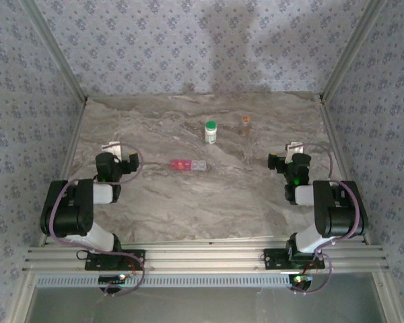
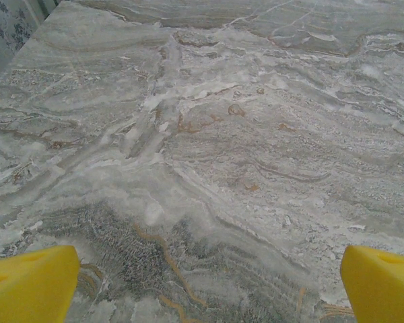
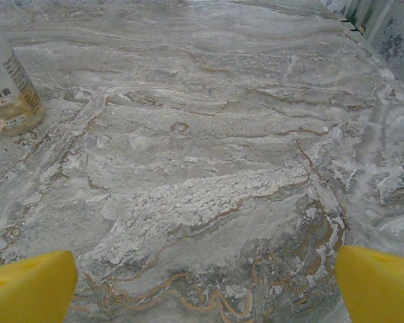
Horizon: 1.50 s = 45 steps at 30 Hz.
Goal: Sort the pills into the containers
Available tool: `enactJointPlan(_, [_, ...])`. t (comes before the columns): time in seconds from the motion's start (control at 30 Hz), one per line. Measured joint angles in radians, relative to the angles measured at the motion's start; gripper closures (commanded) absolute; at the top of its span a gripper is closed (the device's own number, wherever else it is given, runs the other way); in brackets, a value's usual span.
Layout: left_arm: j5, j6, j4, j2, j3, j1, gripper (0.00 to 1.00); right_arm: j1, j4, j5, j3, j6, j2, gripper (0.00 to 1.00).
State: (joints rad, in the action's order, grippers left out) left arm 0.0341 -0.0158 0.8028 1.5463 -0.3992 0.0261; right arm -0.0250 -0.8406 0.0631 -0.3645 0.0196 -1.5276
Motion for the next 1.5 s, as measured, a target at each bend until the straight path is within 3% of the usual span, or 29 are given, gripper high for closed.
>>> enactJointPlan(1.5, [-0.011,-0.003,-0.044,0.000,-0.018,0.000,0.01,-0.004,0.008,-0.034,-0.002,0.000,0.000,0.00])
